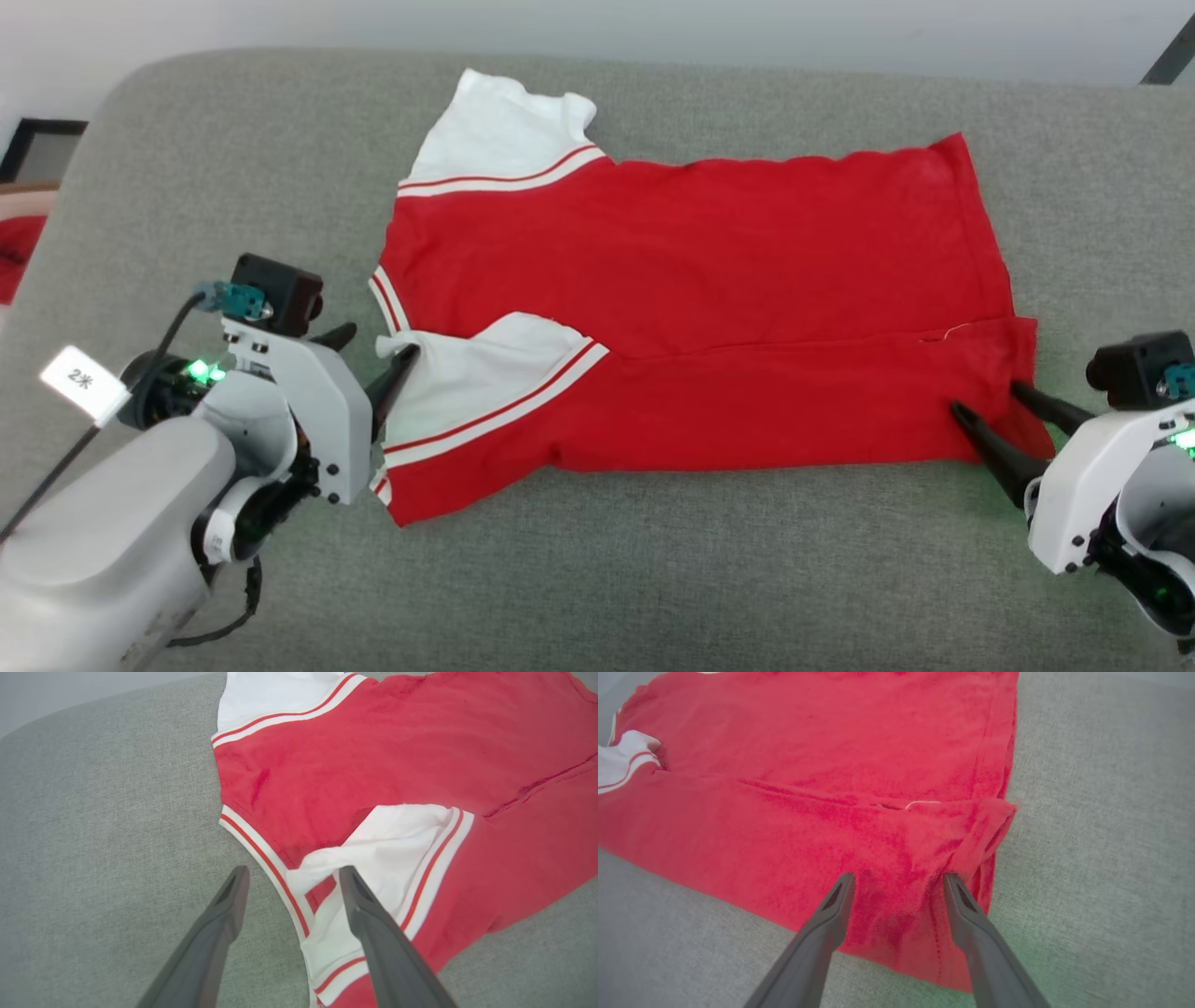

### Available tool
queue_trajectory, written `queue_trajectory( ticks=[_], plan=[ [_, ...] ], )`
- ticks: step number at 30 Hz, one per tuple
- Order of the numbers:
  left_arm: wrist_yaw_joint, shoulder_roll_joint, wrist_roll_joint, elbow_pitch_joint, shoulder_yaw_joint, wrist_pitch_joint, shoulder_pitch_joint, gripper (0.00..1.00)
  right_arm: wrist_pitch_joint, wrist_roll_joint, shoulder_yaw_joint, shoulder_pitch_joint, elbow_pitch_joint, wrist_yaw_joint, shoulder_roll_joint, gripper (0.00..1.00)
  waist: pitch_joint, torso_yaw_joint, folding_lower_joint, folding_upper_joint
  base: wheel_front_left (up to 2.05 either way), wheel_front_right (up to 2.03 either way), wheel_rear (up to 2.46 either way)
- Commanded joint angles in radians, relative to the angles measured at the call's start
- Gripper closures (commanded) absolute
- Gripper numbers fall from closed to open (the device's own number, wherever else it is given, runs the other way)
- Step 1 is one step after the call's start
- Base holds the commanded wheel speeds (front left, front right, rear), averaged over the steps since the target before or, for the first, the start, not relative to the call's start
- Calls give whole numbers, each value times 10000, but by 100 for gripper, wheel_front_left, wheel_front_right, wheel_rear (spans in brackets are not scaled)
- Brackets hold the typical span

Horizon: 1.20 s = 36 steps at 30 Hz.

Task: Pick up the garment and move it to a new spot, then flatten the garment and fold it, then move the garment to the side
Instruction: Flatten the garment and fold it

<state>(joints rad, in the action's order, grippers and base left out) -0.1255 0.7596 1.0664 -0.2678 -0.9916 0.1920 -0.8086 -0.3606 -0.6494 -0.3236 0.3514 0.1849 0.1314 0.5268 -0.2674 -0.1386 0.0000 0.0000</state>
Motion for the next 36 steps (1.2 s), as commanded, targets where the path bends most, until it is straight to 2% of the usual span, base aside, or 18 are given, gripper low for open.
queue_trajectory(
  ticks=[1,10,18,23,28,31,36],
  plan=[
    [-109,102,25,168,55,-70,141,0,-67,126,88,79,-124,-11,-37,0,131,7,0,0,0,0,0],
    [-739,567,-10,1220,199,-320,547,0,126,322,437,-256,-818,-11,-115,0,561,49,0,0,0,0,0],
    [-1664,1156,332,2781,316,-507,1550,0,1610,953,923,-990,-2011,-11,-282,0,866,231,0,0,0,0,0],
    [-2255,1723,805,3727,467,-309,2200,0,2458,1555,1529,-1486,-2949,-11,-711,0,893,561,0,0,0,0,0],
    [-2858,2287,1390,4423,629,4,2716,0,2652,1953,2178,-1942,-3825,-11,-1240,0,755,999,0,0,0,0,0],
    [-3061,2533,1723,4551,702,280,2895,0,2574,2091,2588,-2227,-4312,-11,-1559,0,594,1243,0,0,0,0,0],
    [-3090,2678,2250,4208,811,547,3113,0,2408,2184,3037,-2531,-4886,-11,-2003,0,266,1631,0,0,0,0,0]
  ],
)
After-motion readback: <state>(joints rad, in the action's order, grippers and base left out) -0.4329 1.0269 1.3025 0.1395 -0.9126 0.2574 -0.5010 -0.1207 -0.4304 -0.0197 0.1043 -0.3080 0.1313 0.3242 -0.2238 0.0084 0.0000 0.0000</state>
